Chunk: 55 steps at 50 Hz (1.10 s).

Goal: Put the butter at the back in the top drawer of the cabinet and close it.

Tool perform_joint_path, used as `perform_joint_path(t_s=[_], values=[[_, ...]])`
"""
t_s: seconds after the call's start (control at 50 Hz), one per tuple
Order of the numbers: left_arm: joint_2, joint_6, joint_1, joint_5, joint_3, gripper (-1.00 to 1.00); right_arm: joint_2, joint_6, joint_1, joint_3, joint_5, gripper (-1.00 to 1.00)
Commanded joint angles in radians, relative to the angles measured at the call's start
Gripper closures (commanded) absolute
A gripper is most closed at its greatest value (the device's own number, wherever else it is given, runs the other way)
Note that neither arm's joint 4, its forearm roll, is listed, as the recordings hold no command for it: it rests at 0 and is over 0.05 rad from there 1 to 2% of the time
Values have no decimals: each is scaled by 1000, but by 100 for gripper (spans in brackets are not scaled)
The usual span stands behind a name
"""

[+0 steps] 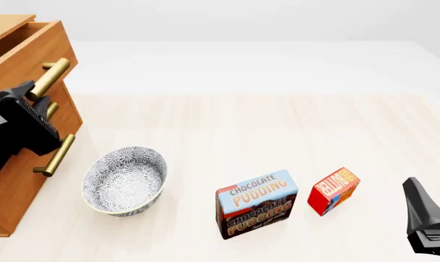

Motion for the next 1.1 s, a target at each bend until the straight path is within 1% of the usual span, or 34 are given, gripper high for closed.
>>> perform_joint_path(t_s=[0.02,0.44,0.54,0.56,0.74,0.9,1.1], values=[[60,17,-80,15,6,100,0,0,0,0,0,-100],[71,45,-74,-13,22,100,0,0,0,0,0,-100],[43,32,-70,15,15,100,0,0,0,0,0,-100],[36,28,-66,26,14,-100,0,0,0,0,0,-100],[7,17,-44,46,20,-100,0,0,0,0,0,-100],[-34,10,-50,82,7,-100,0,0,0,0,0,-100],[-180,-37,-48,234,-39,-100,0,0,0,0,0,-100]])
